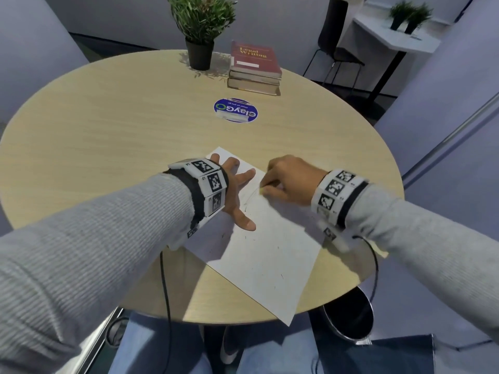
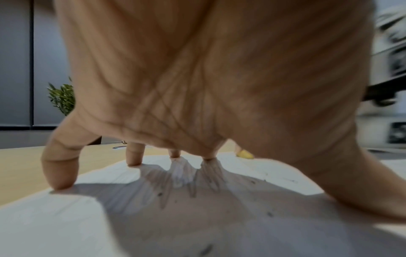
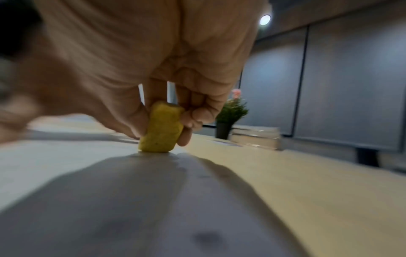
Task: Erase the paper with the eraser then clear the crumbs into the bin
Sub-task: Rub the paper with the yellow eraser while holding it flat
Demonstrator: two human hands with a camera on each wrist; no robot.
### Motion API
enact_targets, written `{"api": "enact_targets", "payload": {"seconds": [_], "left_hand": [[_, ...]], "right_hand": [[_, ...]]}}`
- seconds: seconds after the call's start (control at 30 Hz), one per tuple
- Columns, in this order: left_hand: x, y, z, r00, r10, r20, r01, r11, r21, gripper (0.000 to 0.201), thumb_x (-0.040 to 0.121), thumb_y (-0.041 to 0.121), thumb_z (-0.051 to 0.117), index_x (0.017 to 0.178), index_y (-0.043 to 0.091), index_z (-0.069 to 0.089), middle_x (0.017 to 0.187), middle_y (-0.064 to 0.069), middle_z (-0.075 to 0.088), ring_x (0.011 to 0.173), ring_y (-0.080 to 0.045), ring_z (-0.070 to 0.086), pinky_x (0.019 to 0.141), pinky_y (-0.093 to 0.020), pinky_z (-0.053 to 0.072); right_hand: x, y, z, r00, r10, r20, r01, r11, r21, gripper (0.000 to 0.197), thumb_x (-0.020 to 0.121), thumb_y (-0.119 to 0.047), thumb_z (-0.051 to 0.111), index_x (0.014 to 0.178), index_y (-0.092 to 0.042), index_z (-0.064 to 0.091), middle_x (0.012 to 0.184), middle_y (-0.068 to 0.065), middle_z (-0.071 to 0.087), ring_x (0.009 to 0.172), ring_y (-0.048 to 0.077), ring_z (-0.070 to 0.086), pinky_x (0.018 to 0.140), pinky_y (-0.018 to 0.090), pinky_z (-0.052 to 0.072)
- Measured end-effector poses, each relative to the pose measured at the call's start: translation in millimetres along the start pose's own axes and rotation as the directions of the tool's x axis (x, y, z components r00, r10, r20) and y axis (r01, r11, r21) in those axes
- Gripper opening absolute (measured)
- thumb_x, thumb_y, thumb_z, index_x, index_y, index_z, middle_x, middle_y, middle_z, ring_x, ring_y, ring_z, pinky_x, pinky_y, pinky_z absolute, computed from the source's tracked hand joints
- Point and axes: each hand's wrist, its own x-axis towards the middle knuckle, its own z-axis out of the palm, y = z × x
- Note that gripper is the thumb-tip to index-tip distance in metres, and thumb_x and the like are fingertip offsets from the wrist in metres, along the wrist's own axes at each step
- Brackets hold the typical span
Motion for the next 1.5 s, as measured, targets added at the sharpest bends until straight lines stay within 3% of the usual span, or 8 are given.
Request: {"api": "enact_targets", "payload": {"seconds": [0.4, 0.57, 0.73, 0.9, 1.07, 1.23, 1.4, 1.5], "left_hand": [[11, -2, 4, 1.0, 0.011, -0.013, -0.011, 1.0, 0.022, 0.133, 0.044, 0.098, 0.045, 0.149, 0.039, -0.012, 0.154, -0.005, 0.004, 0.134, -0.041, 0.014, 0.108, -0.057, 0.024], [15, -2, 9, 0.997, 0.057, -0.054, -0.055, 0.998, 0.03, 0.143, 0.019, 0.1, 0.036, 0.145, 0.041, 0.002, 0.15, -0.007, 0.015, 0.132, -0.039, 0.019, 0.105, -0.054, 0.028], [14, -2, 6, 1.0, 0.016, -0.01, -0.016, 1.0, 0.016, 0.133, 0.043, 0.099, 0.043, 0.149, 0.04, -0.009, 0.155, -0.006, 0.004, 0.135, -0.041, 0.013, 0.108, -0.057, 0.023], [16, -2, 13, 0.996, 0.046, -0.082, -0.047, 0.999, -0.01, 0.108, 0.021, 0.096, 0.028, 0.122, 0.058, 0.032, 0.144, -0.001, 0.023, 0.129, -0.036, 0.024, 0.102, -0.051, 0.03], [17, -3, 14, 0.996, 0.054, -0.078, -0.051, 0.998, 0.036, 0.147, 0.018, 0.103, 0.022, 0.149, 0.039, -0.002, 0.148, -0.007, 0.018, 0.132, -0.039, 0.021, 0.103, -0.055, 0.028], [16, -5, 12, 0.994, 0.067, -0.089, -0.065, 0.998, 0.024, 0.139, 0.014, 0.099, 0.026, 0.141, 0.045, 0.005, 0.147, -0.003, 0.015, 0.13, -0.041, 0.02, 0.102, -0.055, 0.03], [20, -5, 16, 0.993, 0.072, -0.093, -0.072, 0.997, -0.001, 0.156, 0.011, 0.105, 0.017, 0.149, 0.038, -0.006, 0.154, -0.009, 0.011, 0.139, -0.038, 0.012, 0.106, -0.056, 0.024], [17, -6, 14, 0.994, 0.074, -0.086, -0.078, 0.996, -0.045, 0.149, 0.017, 0.102, 0.032, 0.148, 0.041, -0.003, 0.153, -0.008, 0.012, 0.135, -0.043, 0.017, 0.106, -0.058, 0.026]], "right_hand": [[0, 10, 1, 0.997, 0.062, -0.045, -0.06, 0.998, 0.034, 0.022, 0.087, -0.025, 0.059, 0.096, -0.014, 0.075, 0.087, 0.007, 0.07, 0.08, 0.023, 0.063, 0.069, 0.028, 0.046], [-6, -36, 15, 0.986, -0.148, 0.079, 0.147, 0.989, 0.015, 0.022, 0.085, -0.023, 0.055, 0.085, -0.014, 0.074, 0.082, 0.006, 0.067, 0.074, 0.024, 0.06, 0.068, 0.034, 0.049], [10, 7, -7, 0.997, 0.072, -0.016, -0.072, 0.997, -0.014, 0.019, 0.087, -0.022, 0.059, 0.095, -0.015, 0.075, 0.087, 0.007, 0.07, 0.08, 0.023, 0.062, 0.072, 0.032, 0.05], [-2, -37, 17, 0.983, -0.176, 0.049, 0.173, 0.984, 0.049, 0.018, 0.08, -0.02, 0.056, 0.082, -0.016, 0.073, 0.092, 0.005, 0.069, 0.076, 0.026, 0.062, 0.068, 0.033, 0.049], [13, 4, 2, 0.995, 0.091, -0.049, -0.088, 0.994, 0.059, 0.02, 0.085, -0.026, 0.059, 0.093, -0.016, 0.075, 0.085, 0.007, 0.07, 0.075, 0.021, 0.06, 0.071, 0.03, 0.048], [-5, -34, 20, 0.988, -0.151, 0.014, 0.149, 0.985, 0.09, 0.024, 0.08, -0.024, 0.053, 0.08, -0.013, 0.074, 0.086, 0.005, 0.067, 0.072, 0.024, 0.059, 0.066, 0.031, 0.047], [4, 8, 5, 0.993, 0.079, -0.088, -0.071, 0.993, 0.093, 0.02, 0.086, -0.025, 0.061, 0.095, -0.015, 0.076, 0.082, 0.004, 0.068, 0.074, 0.018, 0.058, 0.075, 0.034, 0.051], [-5, -18, 18, 0.996, -0.069, -0.048, 0.073, 0.992, 0.106, 0.02, 0.085, -0.024, 0.058, 0.088, -0.015, 0.075, 0.077, 0.004, 0.064, 0.073, 0.023, 0.059, 0.069, 0.033, 0.049]]}}
